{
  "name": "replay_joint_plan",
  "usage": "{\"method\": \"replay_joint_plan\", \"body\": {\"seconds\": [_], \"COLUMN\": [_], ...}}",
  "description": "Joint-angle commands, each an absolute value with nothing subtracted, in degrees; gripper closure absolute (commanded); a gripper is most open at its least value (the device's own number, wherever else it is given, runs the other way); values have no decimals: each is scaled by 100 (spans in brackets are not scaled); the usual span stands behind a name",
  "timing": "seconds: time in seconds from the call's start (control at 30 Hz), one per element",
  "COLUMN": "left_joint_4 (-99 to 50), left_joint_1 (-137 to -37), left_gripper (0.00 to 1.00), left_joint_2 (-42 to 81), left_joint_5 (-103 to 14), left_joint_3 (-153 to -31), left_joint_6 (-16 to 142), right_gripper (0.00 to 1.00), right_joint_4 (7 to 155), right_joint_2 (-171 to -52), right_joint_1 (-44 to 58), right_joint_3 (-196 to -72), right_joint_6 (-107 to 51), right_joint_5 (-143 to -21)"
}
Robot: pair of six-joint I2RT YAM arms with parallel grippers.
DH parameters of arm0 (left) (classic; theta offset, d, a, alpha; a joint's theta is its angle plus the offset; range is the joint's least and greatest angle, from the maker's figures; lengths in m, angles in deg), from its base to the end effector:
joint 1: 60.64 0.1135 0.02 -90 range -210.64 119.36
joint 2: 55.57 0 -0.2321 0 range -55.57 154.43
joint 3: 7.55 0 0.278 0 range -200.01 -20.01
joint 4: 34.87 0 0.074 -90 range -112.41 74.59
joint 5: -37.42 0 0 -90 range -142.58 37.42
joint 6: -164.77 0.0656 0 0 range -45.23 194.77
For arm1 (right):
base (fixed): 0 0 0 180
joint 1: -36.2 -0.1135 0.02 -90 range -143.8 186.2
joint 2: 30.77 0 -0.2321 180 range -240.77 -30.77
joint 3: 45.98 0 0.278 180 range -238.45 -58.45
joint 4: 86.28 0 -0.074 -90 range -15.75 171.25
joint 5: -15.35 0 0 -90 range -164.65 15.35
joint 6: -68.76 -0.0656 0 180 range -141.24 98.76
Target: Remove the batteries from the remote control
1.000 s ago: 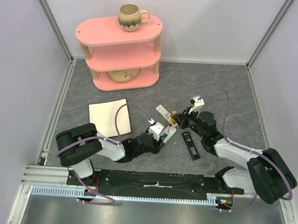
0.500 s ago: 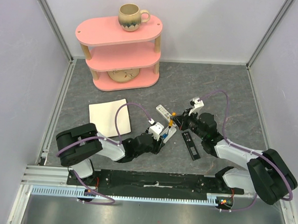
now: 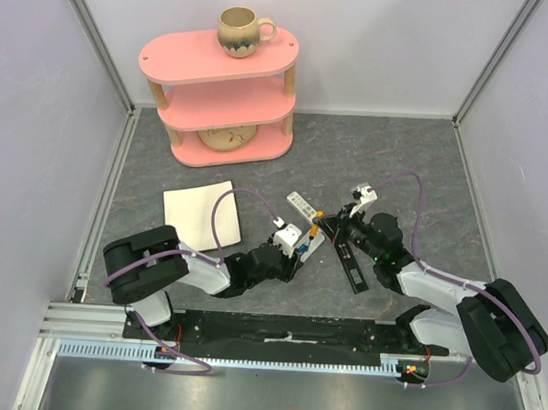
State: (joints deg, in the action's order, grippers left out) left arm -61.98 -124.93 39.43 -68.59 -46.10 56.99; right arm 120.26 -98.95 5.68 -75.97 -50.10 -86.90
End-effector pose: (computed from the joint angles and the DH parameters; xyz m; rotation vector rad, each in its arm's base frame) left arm 0.1522 -0.2745 0.0459 0.6728 2.0048 -0.5859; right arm 0.2406 0.1580 0.1292 -0.1896 1.8578 0.9243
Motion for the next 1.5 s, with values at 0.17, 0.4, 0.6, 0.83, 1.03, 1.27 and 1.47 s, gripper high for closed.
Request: {"method": "replay_joint_plan", "body": {"seconds": [0.17, 0.4, 0.6, 0.83, 1.03, 1.27, 1.47], "left_joint_4": [-4570, -4579, -4579, -4579, -4579, -4570, -4570], "left_joint_1": [-12453, -12453, -12453, -12453, -12462, -12453, -12453], "left_gripper": [98, 98, 98, 98, 98, 98, 98], "left_joint_2": [4463, 4471, 4489, 4498, 4507, 4524, 4533], "left_joint_5": [-6612, -6594, -6585, -6568, -6559, -6559, -6550], "left_joint_3": [-4295, -4286, -4295, -4295, -4304, -4322, -4339], "left_joint_6": [5376, 5367, 5376, 5376, 5385, 5402, 5411], "right_gripper": [100, 100, 100, 100, 100, 100, 100], "right_joint_4": [12916, 12476, 12493, 12748, 12643, 12555, 12590], "right_joint_2": [-9836, -9511, -9844, -10179, -10126, -10012, -9819], "right_joint_1": [535, 535, 526, 526, 535, 535, 526], "right_joint_3": [-7286, -7479, -7734, -7743, -7682, -7550, -7339], "right_joint_6": [-5385, -4998, -4866, -4963, -4919, -4989, -5191], "right_joint_5": [-9267, -8434, -8133, -8168, -8247, -8563, -8774]}}
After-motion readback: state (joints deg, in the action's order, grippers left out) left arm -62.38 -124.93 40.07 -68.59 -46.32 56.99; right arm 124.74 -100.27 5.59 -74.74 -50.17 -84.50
